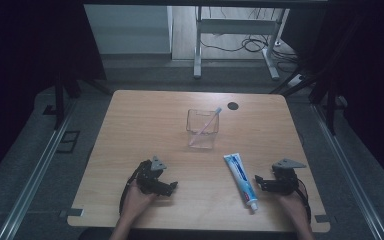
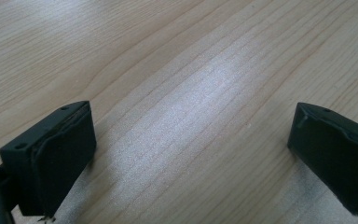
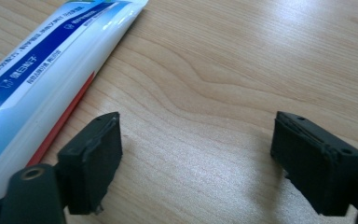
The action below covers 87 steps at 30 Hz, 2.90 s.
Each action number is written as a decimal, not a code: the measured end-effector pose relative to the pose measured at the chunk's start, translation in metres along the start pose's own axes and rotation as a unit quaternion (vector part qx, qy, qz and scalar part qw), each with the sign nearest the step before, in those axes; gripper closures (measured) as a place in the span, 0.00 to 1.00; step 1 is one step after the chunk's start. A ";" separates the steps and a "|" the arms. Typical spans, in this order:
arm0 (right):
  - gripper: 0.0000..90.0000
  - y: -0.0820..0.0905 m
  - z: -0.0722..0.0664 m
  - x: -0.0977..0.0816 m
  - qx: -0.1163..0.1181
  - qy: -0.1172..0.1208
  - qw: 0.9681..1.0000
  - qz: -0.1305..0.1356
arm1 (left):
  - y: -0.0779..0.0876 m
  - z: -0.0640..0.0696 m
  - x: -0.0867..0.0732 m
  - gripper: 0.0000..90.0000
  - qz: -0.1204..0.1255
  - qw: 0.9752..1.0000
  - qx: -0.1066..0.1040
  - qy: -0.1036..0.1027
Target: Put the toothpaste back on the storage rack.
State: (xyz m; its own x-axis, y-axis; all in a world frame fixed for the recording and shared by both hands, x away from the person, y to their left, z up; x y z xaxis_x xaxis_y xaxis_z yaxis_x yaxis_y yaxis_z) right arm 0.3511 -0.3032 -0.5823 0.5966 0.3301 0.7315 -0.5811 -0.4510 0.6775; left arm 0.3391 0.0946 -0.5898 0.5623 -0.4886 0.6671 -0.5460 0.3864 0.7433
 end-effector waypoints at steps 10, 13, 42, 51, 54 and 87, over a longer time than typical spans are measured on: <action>0.28 0.005 -0.005 0.003 0.031 -0.002 0.999 -0.010 | 0.000 0.000 0.000 0.02 0.001 1.000 0.004 0.002; 0.28 0.009 -0.008 0.005 0.037 -0.004 0.999 -0.015 | 0.001 0.000 -0.001 0.02 0.000 1.000 0.005 0.002; 0.76 0.034 -0.059 0.025 0.136 0.052 0.989 -0.024 | 0.001 0.001 0.000 0.03 0.001 1.000 0.005 0.004; 0.85 0.023 -0.092 0.032 0.168 0.080 0.981 -0.050 | 0.001 0.001 0.000 0.03 0.001 1.000 0.005 0.004; 0.90 0.017 -0.099 0.030 0.180 0.076 0.979 -0.063 | 0.001 0.000 0.000 0.03 0.001 1.000 0.005 0.004; 0.87 0.010 -0.079 0.015 0.166 0.051 0.979 -0.105 | 0.001 0.001 0.000 0.03 0.001 1.000 0.005 0.004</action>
State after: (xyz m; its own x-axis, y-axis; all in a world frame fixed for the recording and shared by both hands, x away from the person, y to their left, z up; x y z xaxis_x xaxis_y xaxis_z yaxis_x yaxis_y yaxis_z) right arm 0.3101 -0.2375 -0.5585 0.6159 0.5177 0.5939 -0.2299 -0.6029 0.7640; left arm 0.3382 0.0946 -0.5896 0.5657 -0.4819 0.6691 -0.5540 0.3789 0.7413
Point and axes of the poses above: each handheld gripper's, and its own axes: y roughly backward along the jaws, x roughly out of its top, z roughly to its right, the point moved 6 cm from there along -y, roughly forward along the jaws, and after that the axes turned 6 degrees about x, right-handed, at the moved point
